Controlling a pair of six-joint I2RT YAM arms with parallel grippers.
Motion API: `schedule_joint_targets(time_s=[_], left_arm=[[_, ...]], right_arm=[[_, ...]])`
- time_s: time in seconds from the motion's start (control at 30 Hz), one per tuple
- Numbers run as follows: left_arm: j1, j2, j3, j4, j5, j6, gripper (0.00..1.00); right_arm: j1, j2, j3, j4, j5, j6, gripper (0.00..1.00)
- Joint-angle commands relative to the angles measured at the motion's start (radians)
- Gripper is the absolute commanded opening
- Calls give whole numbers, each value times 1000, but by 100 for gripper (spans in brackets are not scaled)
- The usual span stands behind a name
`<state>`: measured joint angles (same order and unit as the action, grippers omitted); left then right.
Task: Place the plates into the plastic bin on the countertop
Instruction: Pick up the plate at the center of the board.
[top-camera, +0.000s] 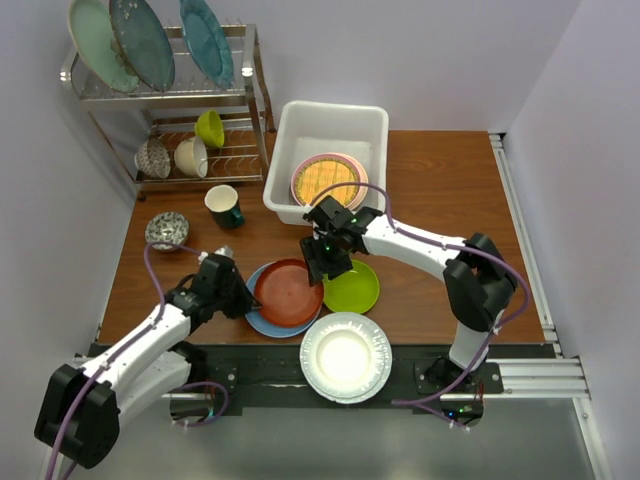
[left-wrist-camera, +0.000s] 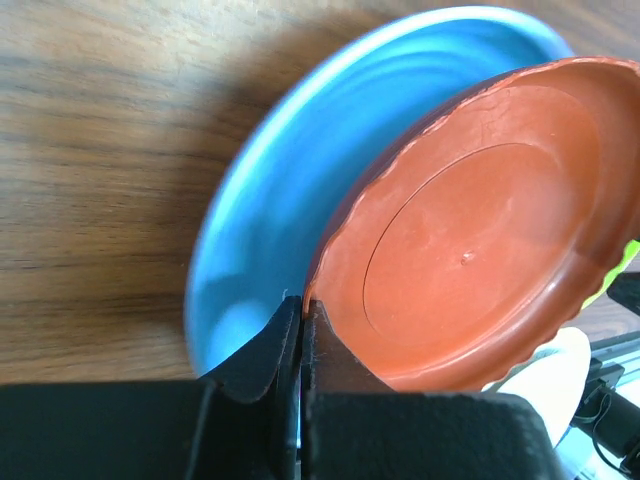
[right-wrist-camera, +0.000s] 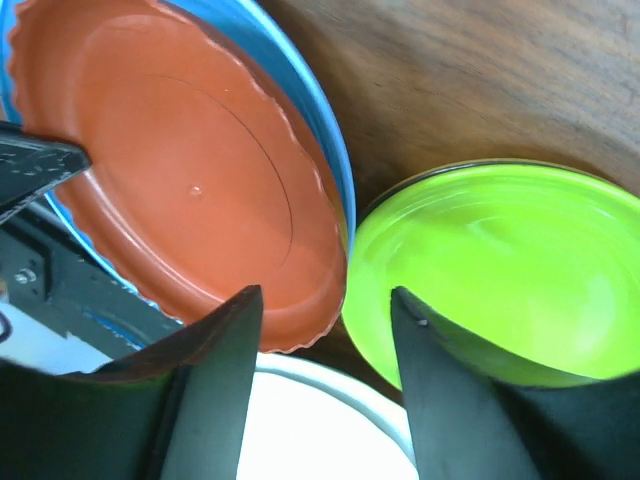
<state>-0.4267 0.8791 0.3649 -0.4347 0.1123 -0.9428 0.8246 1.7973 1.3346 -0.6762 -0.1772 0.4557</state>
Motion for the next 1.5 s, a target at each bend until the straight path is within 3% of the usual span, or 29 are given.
schedule_joint_targets(time_s=[0.0, 0.23, 0.53, 0.63, 0.67, 0.77, 0.9, 0.93, 0.97, 1.1, 1.47], left_arm=[[-4, -41, 62, -24, -39, 4, 0], [-4, -81, 101, -55, -48, 2, 0], [-4, -88, 128, -72, -45, 13, 0], [-4, -95, 129, -70, -39, 12, 0], [-4, -95, 131, -72, -40, 13, 0], [-4, -100, 129, -79, -40, 13, 0], [-4, -106, 126, -82, -46, 13, 0], [-4, -108, 126, -81, -46, 12, 32], [-4, -111, 124, -78, -45, 15, 54], [-4, -140, 126, -79, -62, 12, 100], [-4, -184, 163, -131, -100, 13, 100]], right_arm=[[2, -61, -5, 26, -19, 0, 62], [2, -85, -6, 40, -27, 14, 61], [1, -104, 5, 44, -22, 32, 49], [1, -107, 0, 50, -18, 44, 34], [2, -105, 1, 52, -19, 47, 22], [1, -104, 0, 53, -24, 54, 2], [2, -110, -2, 53, -19, 52, 0], [1, -113, 0, 53, -18, 52, 0], [1, -113, -3, 53, -15, 51, 0], [-1, -119, -5, 47, -7, 47, 0], [-1, -124, 0, 29, 15, 41, 0]])
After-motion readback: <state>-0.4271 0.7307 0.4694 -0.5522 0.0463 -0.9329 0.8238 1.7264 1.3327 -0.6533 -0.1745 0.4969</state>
